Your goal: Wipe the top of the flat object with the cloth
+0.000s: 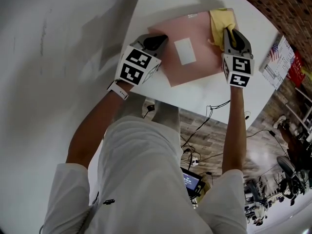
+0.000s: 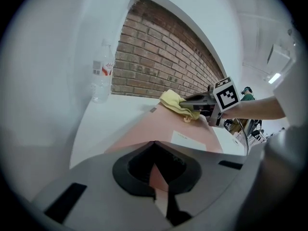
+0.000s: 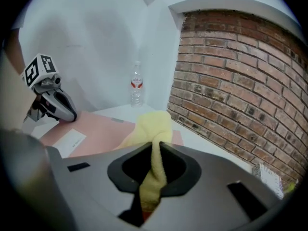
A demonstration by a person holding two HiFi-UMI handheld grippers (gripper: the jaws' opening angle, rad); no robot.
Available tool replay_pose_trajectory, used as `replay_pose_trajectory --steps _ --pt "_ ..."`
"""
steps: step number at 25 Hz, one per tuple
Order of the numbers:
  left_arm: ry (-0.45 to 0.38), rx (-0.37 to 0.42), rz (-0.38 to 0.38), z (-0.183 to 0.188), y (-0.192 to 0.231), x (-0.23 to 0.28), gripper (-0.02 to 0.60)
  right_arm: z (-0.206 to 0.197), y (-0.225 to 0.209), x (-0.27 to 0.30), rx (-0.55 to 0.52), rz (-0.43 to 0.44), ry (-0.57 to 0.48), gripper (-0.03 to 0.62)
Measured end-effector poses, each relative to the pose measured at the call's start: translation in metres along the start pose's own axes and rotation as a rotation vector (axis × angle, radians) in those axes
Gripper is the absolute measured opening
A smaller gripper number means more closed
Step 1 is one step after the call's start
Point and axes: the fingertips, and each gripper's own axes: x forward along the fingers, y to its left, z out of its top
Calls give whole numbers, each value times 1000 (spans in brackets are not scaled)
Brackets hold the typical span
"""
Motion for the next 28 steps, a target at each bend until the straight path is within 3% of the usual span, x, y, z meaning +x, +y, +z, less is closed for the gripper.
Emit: replay_pose_trajectory --steps 7,18,24,28 --pt "-63 -104 -18 0 3 -6 17 7 37 -3 -23 57 -3 48" --pt "-110 -135 -89 0 -8 -14 18 20 85 -3 -27 109 -9 48" --pt "-225 -348 -207 8 -8 -26 18 27 113 -4 -23 136 -15 48" --pt "-228 -345 -202 9 -6 -30 18 31 129 -5 -15 154 -15 48"
